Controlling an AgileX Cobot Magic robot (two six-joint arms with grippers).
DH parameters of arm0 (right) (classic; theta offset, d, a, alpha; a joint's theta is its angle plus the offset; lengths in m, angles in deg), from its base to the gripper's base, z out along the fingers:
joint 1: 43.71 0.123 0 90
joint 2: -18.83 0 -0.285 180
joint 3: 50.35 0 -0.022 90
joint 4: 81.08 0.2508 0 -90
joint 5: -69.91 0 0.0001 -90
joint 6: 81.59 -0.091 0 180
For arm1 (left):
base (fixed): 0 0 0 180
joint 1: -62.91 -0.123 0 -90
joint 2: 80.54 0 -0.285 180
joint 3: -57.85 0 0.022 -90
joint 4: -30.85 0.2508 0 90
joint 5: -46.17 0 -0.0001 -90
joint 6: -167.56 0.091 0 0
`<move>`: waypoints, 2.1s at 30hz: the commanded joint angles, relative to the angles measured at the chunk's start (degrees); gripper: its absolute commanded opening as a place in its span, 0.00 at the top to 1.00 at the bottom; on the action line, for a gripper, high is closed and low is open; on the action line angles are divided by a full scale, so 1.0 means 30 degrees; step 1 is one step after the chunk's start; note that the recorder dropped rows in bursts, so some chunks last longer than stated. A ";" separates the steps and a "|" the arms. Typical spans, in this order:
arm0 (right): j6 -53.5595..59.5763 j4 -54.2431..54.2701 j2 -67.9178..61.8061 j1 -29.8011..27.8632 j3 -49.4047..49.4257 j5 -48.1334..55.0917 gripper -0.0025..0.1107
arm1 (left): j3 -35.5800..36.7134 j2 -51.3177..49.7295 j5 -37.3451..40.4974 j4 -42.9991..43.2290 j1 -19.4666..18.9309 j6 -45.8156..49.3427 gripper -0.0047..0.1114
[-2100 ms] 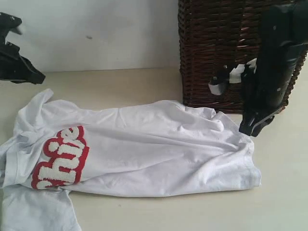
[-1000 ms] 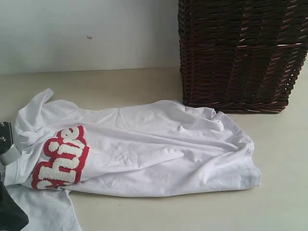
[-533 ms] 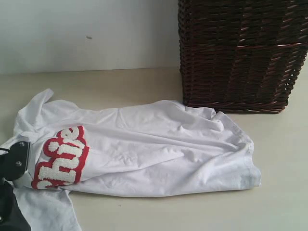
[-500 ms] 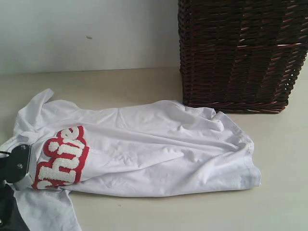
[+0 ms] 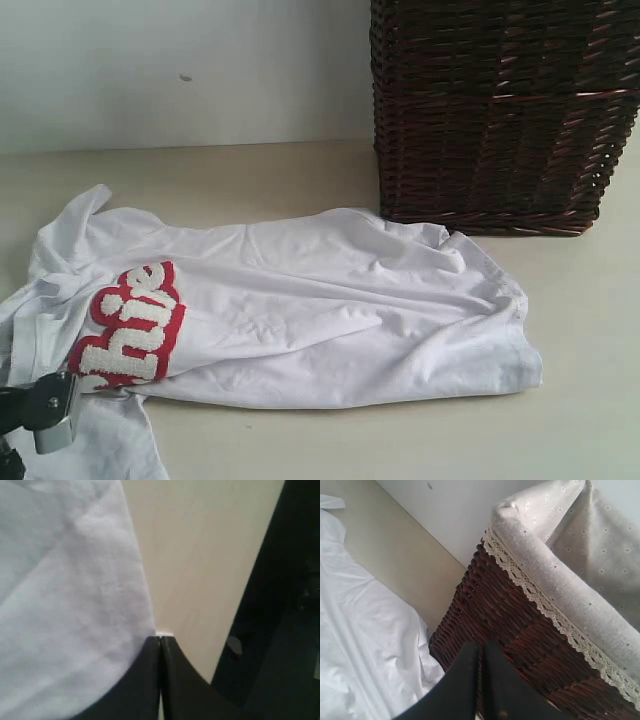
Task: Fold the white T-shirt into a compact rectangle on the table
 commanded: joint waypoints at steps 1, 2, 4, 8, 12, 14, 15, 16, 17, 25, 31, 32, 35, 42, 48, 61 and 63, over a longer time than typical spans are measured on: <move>0.0075 0.0109 0.0426 -0.0057 0.0019 -0.0465 0.94 | 0.1034 -0.0037 0.0238 -0.0225 0.0075 -0.0287 0.96; 0.0075 0.0109 0.0505 -0.0057 0.0019 -0.0465 0.94 | 0.1264 -0.0037 0.0244 -0.0660 0.0075 -0.0287 0.96; 0.0075 0.0109 0.0633 -0.0057 0.0019 -0.0465 0.94 | 0.1376 0.0403 0.0288 -0.2151 0.0075 -0.0287 0.96; 0.0075 0.0109 0.0836 -0.0057 0.0019 -0.0465 0.94 | -0.0162 0.2256 0.0129 -0.3524 0.0075 -0.0553 0.96; 0.0075 0.0145 0.0831 -0.0057 0.0019 -0.0465 0.94 | -0.1034 0.2394 -0.2419 -0.1009 0.0075 -0.0840 0.96; 0.0075 0.0343 0.0831 -0.0057 0.0019 -0.0492 0.94 | -0.1034 0.1691 -0.3545 0.0972 0.0075 -0.0763 0.96; 0.0075 0.0529 0.0831 -0.0057 0.0019 -0.0492 0.94 | -0.1034 0.1287 -0.3959 0.1900 0.0075 -0.0724 0.96; 0.0075 0.0668 0.0831 -0.0057 0.0019 -0.0492 0.94 | -0.1034 0.0914 -0.4249 0.2758 0.0075 -0.0730 0.96; 0.0075 0.0779 0.0831 -0.0057 0.0019 -0.0492 0.94 | -0.1034 0.0645 -0.4292 0.3209 0.0075 -0.0730 0.96; 0.0075 0.0779 0.0873 -0.0057 0.0019 -0.0492 0.94 | -0.0792 0.0032 -0.0653 0.3835 0.0075 -0.0728 0.96; 0.0075 0.1183 0.1138 -0.0057 0.0019 -0.0598 0.94 | 0.1289 0.0032 0.0196 0.2230 0.0075 0.0276 0.96; 0.0075 0.1183 0.1252 -0.0057 0.0019 -0.0598 0.94 | 0.1682 0.0032 0.0196 0.2124 0.0075 0.0453 0.96; 0.0075 0.1183 0.1615 -0.0057 0.0019 -0.0598 0.94 | 0.2348 0.0235 0.0066 0.0385 0.0075 0.0307 0.96; 0.0075 0.1183 0.1763 -0.0057 0.0019 -0.0598 0.94 | -0.0556 0.2604 -0.0716 -0.2085 0.0110 -0.0444 0.96; 0.0075 0.1183 0.1720 -0.0057 0.0019 -0.0598 0.94 | -0.1009 0.0705 -0.3544 -0.0552 0.1124 -0.0936 0.96; 0.0075 0.1234 0.3007 -0.0057 0.0019 -0.0598 0.94 | 0.2960 -0.0878 -0.3722 -0.0593 0.3914 -0.3310 0.96; 0.0075 0.1234 0.3281 -0.0057 0.0019 -0.0598 0.94 | 0.3247 -0.0878 -0.3725 0.0158 0.3918 -0.2791 0.96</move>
